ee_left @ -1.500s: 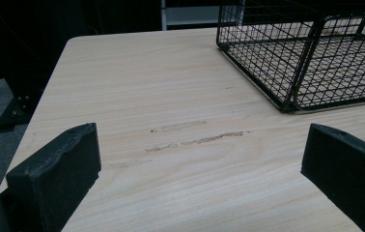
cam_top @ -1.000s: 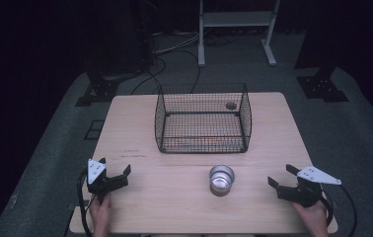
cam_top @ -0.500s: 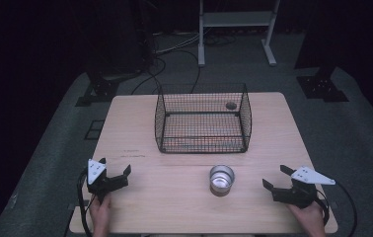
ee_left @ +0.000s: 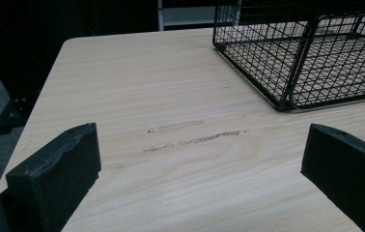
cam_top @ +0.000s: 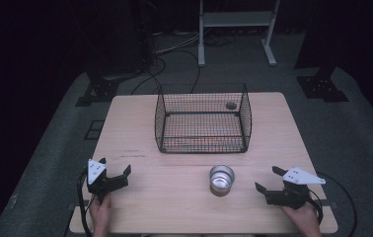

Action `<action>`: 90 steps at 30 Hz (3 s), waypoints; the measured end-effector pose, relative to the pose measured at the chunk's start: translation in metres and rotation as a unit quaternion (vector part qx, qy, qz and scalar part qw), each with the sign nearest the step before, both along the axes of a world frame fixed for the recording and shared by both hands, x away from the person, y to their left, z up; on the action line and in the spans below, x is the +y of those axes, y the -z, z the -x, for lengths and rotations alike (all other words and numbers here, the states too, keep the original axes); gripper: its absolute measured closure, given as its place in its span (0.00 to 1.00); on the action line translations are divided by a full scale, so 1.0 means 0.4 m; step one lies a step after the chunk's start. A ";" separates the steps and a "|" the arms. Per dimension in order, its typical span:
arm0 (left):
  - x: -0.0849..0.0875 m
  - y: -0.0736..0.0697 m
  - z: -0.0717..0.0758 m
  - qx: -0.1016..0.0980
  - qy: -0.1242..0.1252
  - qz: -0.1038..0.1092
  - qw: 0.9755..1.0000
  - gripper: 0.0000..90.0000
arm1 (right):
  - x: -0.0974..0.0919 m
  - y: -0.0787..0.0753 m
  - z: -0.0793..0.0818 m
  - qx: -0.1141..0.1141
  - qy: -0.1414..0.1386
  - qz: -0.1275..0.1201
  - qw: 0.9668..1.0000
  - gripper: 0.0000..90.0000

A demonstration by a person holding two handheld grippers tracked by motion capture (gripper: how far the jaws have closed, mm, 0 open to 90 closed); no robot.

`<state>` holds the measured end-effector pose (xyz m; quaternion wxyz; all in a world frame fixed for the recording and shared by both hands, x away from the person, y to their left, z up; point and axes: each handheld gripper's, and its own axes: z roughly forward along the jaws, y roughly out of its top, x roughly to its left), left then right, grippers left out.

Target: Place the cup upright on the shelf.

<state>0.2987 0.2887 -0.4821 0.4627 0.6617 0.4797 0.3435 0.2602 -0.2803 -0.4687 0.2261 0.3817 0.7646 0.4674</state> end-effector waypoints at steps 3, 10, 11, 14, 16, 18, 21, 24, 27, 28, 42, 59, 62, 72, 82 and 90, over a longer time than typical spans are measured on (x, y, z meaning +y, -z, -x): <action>0.000 0.000 0.000 0.000 0.000 0.000 1.000 0.00 | 0.008 0.000 0.000 -0.001 -0.007 0.003 1.000 0.12; 0.000 0.000 0.000 0.000 0.001 -0.001 1.000 0.00 | 0.038 0.002 0.003 0.003 -0.025 0.015 1.000 0.11; 0.000 0.000 0.000 0.000 0.000 -0.001 1.000 0.00 | 0.041 0.002 0.004 0.002 -0.028 0.017 0.999 0.11; 0.000 0.000 0.000 0.000 0.000 0.000 1.000 0.00 | 0.047 0.001 0.004 0.001 -0.032 0.018 0.999 0.11; 0.000 0.000 0.000 0.000 0.000 0.000 1.000 0.00 | 0.051 0.000 0.005 0.002 -0.034 0.019 0.999 0.11; 0.000 0.000 0.000 0.000 0.001 -0.001 1.000 0.00 | 0.057 0.000 0.006 0.002 -0.037 0.018 0.999 0.11; 0.000 0.000 0.001 0.001 0.001 -0.001 1.000 0.00 | 0.066 -0.001 0.008 0.001 -0.042 0.022 0.999 0.10; 0.000 0.000 0.001 0.000 0.001 0.000 1.000 0.00 | 0.073 -0.002 0.010 0.002 -0.048 0.022 0.999 0.09; 0.000 0.000 0.001 0.001 0.001 -0.001 1.000 0.00 | 0.080 -0.005 0.011 0.002 -0.056 0.015 0.998 0.09; 0.000 0.000 0.001 0.001 0.001 -0.001 1.000 0.00 | 0.083 -0.007 0.011 0.001 -0.058 0.014 0.998 0.09; -0.001 0.000 0.001 0.002 0.001 -0.003 1.000 0.00 | 0.141 -0.016 0.004 0.023 -0.102 0.024 0.994 0.03; -0.002 0.000 0.001 0.002 0.001 -0.004 1.000 0.00 | 0.220 -0.013 -0.022 0.042 -0.127 0.053 0.990 0.02; -0.002 0.000 0.001 0.001 0.001 -0.004 1.000 0.00 | 0.230 -0.014 -0.034 0.044 -0.127 0.051 0.990 0.02; -0.002 0.000 0.001 0.002 0.001 -0.004 1.000 0.00 | 0.272 -0.011 -0.063 0.052 -0.133 0.071 0.987 0.02; -0.002 0.000 0.001 0.001 0.002 -0.004 1.000 0.00 | 0.297 -0.009 -0.085 0.051 -0.139 0.083 0.985 0.06; -0.002 0.000 0.001 0.001 0.002 -0.004 1.000 0.00 | 0.294 -0.012 -0.091 0.056 -0.139 0.071 0.986 0.20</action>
